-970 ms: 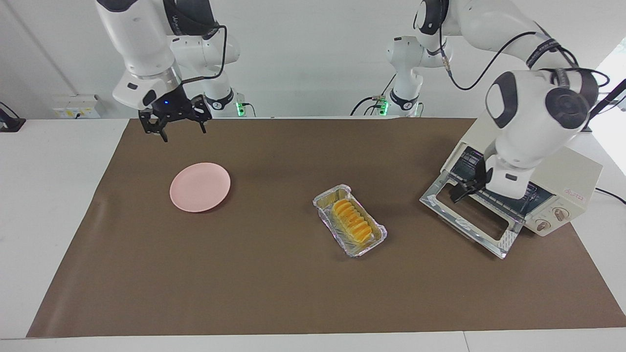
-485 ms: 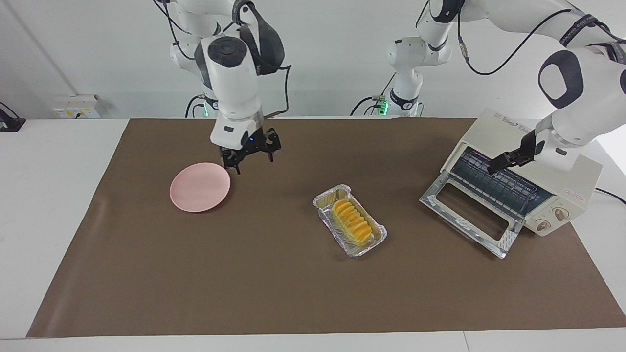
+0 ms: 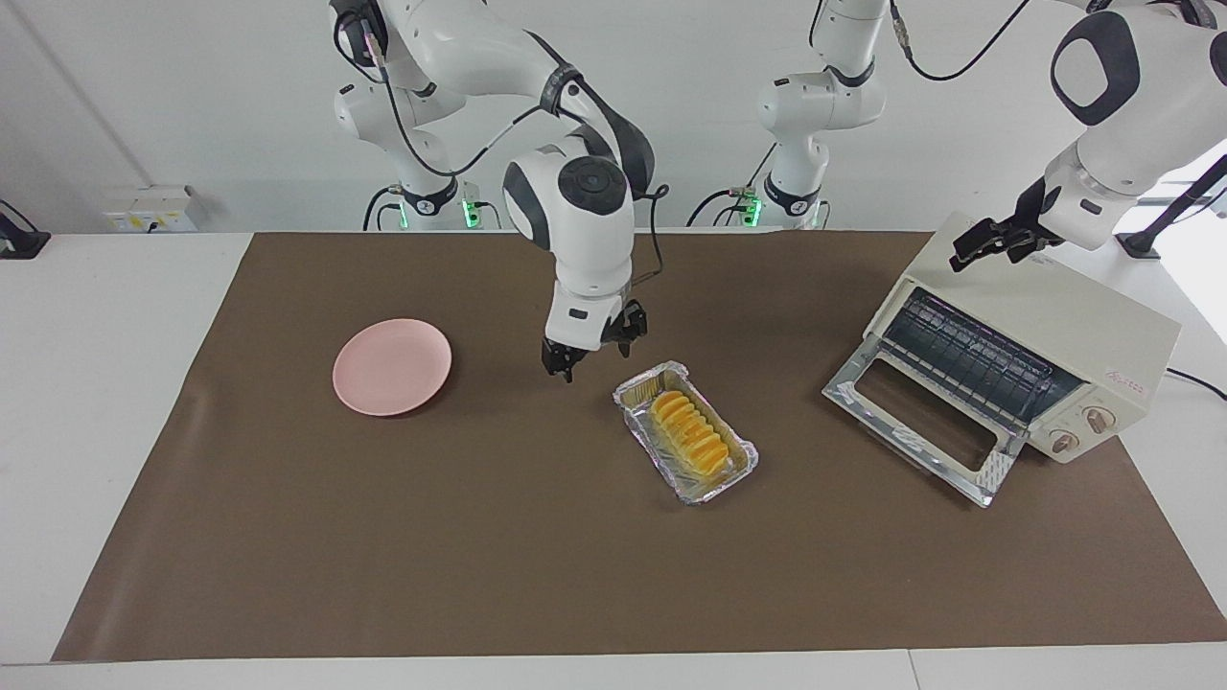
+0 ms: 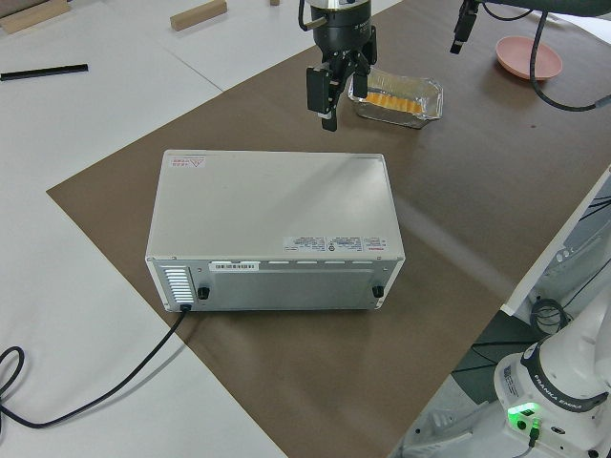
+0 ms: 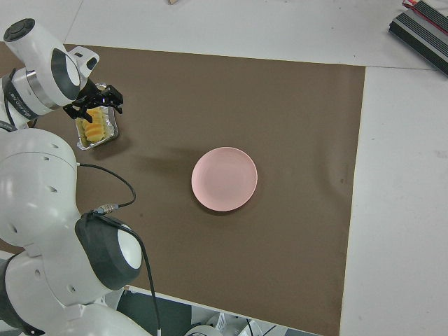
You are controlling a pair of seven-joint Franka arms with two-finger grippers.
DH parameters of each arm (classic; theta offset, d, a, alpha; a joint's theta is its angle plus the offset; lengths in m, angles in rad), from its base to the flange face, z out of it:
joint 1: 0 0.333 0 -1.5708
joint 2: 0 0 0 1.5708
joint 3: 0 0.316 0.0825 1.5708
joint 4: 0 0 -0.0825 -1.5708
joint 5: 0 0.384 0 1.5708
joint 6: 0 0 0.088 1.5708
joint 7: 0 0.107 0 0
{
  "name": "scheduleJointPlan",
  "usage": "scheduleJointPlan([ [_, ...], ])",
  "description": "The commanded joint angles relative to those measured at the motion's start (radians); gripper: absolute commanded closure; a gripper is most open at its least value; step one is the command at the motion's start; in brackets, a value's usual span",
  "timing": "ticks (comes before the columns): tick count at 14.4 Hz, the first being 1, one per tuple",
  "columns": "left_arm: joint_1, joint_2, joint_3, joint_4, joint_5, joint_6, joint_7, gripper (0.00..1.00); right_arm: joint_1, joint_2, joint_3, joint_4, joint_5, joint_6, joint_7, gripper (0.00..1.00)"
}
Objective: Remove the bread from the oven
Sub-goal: 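Reach the right gripper to the foil tray and grasp its edge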
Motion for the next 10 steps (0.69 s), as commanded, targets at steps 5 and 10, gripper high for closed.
scheduleJointPlan([
  [5,-0.006,-0.017,-0.005,-0.033,-0.009,0.013,0.016,0.00,0.012,0.180,-0.002,0.185,-0.032,0.063,0.023,0.00],
  [10,-0.026,-0.023,-0.005,-0.024,-0.009,0.011,0.017,0.00,0.015,0.229,-0.001,0.186,-0.025,0.149,0.028,0.00],
])
